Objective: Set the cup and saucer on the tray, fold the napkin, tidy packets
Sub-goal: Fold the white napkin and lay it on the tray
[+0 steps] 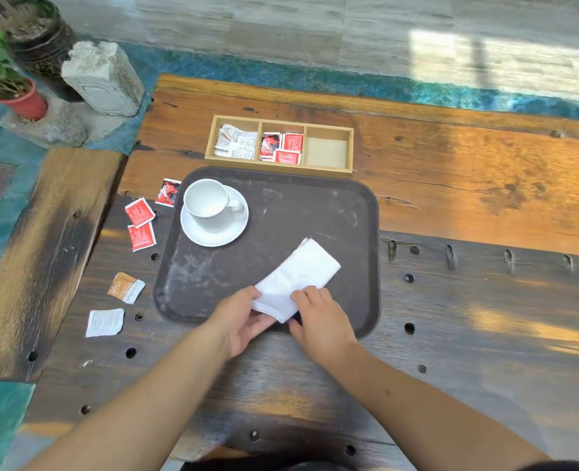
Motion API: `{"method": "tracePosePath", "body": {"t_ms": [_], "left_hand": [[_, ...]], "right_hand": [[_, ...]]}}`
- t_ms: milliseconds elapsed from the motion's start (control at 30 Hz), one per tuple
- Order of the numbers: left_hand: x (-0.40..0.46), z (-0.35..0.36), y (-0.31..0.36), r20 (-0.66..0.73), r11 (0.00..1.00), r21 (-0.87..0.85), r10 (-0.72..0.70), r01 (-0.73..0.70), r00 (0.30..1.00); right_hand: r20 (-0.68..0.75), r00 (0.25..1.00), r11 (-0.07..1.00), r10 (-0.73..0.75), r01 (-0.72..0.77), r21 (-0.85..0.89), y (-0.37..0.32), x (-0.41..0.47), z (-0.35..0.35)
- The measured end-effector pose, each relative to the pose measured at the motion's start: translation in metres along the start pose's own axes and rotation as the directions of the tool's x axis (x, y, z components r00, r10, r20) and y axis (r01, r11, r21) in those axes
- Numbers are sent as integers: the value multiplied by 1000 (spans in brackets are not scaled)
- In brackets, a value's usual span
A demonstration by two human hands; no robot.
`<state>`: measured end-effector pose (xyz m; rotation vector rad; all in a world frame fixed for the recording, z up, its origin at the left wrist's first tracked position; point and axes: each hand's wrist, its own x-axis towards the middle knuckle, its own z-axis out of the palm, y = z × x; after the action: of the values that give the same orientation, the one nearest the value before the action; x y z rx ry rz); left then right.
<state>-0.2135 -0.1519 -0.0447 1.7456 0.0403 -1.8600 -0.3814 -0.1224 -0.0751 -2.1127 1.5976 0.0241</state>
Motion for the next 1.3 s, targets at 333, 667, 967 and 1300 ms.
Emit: {"method": "tracePosePath", "body": {"t_ms": [333,667,967,1300], "left_hand": [[14,-54,-11,395,-75,888,632,-454,667],[49,-32,10,870,-620,443,123,-648,477],[48,-31,-2,753,-309,653,361,-691,550],[49,-5,-3,341,125,863,572,-490,746]], "right_hand": [[58,998,975,-38,24,221,31,-6,7],[-11,1000,889,-3,8,458,49,-13,6],[35,993,857,114,-116,501,46,-3,-2],[138,941,824,310,-338,454,45,34,-15]]}}
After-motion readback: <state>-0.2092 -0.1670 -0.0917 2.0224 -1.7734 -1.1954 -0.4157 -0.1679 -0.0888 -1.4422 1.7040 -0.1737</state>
